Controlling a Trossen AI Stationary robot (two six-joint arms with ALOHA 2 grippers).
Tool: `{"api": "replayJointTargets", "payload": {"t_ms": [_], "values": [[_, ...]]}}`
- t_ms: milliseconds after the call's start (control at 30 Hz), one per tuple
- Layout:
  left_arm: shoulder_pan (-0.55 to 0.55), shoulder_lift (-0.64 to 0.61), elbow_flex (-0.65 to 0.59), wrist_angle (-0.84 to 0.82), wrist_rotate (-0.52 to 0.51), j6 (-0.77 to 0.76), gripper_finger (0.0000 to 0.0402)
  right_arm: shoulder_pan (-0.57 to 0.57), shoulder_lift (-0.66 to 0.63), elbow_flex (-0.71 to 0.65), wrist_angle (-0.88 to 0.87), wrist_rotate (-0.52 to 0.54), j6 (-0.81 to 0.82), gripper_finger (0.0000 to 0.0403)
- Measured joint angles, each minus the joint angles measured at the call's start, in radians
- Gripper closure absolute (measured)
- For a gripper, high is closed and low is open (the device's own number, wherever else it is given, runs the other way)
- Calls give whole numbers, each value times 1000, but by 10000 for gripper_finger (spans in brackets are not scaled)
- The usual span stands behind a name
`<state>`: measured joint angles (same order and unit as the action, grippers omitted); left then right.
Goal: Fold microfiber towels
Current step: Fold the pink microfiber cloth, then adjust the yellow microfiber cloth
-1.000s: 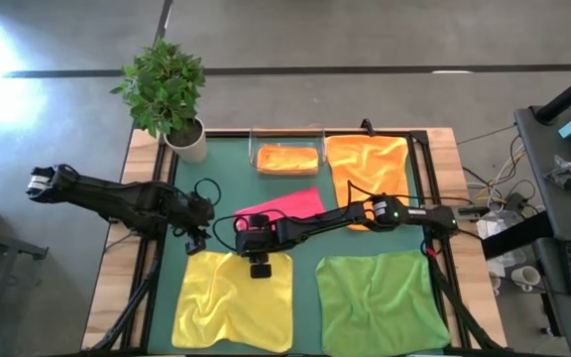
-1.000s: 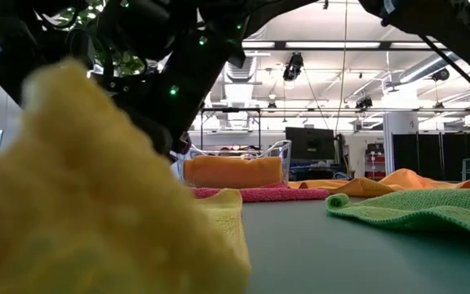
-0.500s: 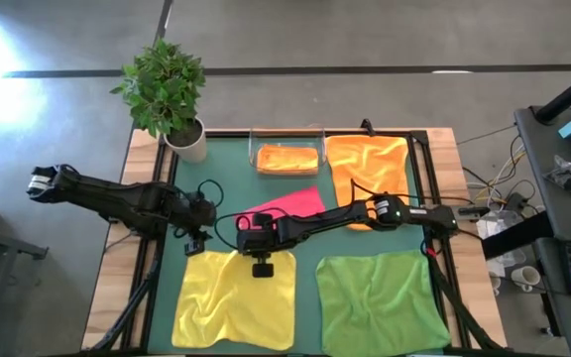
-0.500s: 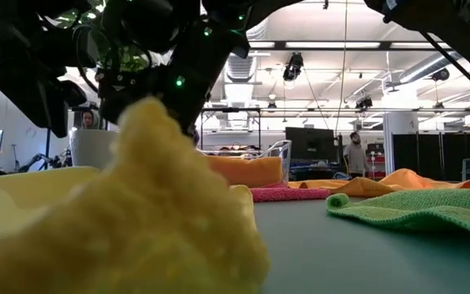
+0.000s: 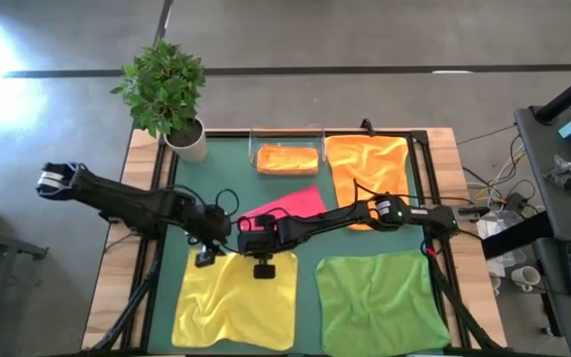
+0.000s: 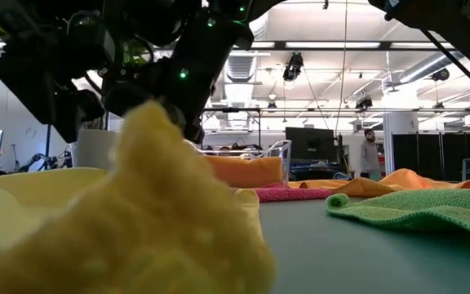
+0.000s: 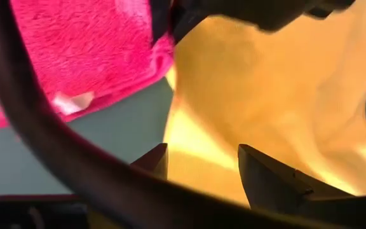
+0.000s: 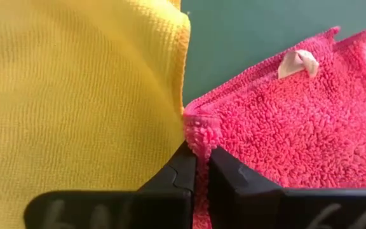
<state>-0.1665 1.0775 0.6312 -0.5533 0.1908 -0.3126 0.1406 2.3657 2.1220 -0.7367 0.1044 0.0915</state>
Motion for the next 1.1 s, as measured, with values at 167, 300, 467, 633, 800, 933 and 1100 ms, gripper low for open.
{"api": "replayJointTargets", "payload": {"t_ms": [167,300,467,633,800,933,1100], "values": [[-23,74,0,30,-2,-23,226,3,-20,0,-19,0,3,366],[-44,124,0,61,-5,-42,226,3,-38,0,-15,-1,3,337],[-80,165,0,137,-7,-88,226,3,-41,1,-82,-8,-33,300],[-105,218,0,262,-17,-186,226,3,-68,1,-203,-74,-58,283],[-130,302,0,404,-17,-243,226,3,-99,0,-297,-87,-76,282],[-155,379,0,407,-13,-285,226,3,-118,0,-356,-86,-106,287],[-198,442,5,428,31,-322,226,2,-135,0,-401,-87,-137,296]]}}
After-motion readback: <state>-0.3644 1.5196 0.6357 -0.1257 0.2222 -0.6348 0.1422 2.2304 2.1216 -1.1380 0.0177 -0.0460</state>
